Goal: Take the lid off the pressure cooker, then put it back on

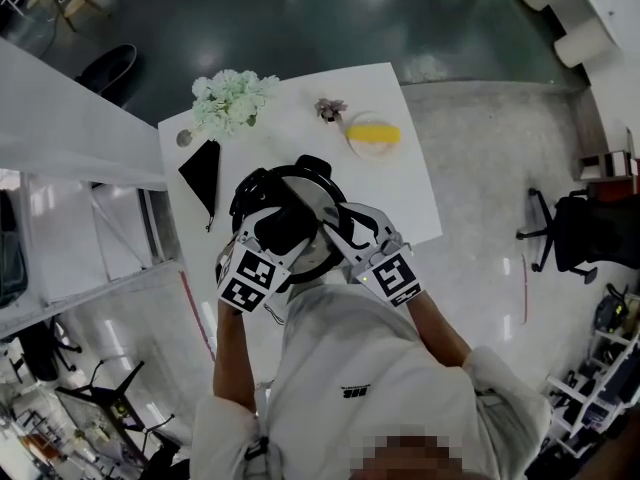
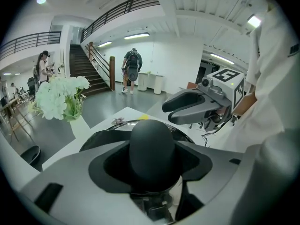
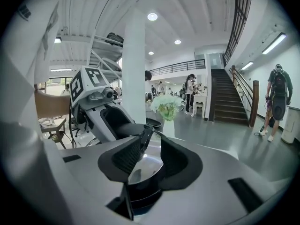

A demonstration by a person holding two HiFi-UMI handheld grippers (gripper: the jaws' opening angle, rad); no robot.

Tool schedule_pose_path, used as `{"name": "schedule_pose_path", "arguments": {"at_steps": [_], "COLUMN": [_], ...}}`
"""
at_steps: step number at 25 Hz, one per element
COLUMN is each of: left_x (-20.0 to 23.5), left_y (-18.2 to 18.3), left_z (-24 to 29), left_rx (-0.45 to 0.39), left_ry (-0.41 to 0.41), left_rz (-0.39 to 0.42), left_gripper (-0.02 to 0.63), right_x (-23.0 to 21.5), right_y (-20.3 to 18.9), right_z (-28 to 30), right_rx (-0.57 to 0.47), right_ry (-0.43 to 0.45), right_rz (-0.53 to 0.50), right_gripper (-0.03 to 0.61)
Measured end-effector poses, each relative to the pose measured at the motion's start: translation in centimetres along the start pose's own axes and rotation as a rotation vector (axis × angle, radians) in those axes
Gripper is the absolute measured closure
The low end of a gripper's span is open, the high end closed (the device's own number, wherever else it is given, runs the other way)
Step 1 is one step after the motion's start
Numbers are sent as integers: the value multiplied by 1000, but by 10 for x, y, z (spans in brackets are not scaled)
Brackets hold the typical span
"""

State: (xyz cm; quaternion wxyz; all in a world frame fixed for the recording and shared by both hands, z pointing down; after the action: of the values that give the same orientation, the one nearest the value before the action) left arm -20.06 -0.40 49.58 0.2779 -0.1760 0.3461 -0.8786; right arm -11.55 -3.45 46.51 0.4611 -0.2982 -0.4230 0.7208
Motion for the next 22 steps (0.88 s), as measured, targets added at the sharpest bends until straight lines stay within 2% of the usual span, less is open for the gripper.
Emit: {"name": "schedule_pose_path", "arguments": {"at_steps": [10,22], "left_x": [0,-1], "left_y": [0,10], "left_z": [0,-11], "left_rx": [4,1], "left_ry": [-33,-1], "left_rz": [34,15], "left_gripper": [324,325], "right_x": [-1,-4], "right_y": [0,5], "right_z": [-1,-9], "right_rx": [-4,-28], "right_ry": [-23,-33], "right_rz": [5,0], "right_gripper": [442,442]}}
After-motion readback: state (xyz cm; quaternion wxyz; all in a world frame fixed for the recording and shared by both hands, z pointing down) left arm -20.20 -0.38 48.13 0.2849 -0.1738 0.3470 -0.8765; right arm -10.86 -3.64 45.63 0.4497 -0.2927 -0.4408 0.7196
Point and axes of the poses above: the fingertips, and each gripper's own axes: z forward along the fingers, x to its left, y out of its top, the point moved 3 cm from there along -z, backward along the fingers, and after that the axes turned 2 degrees about x, right-handed, at the moved point
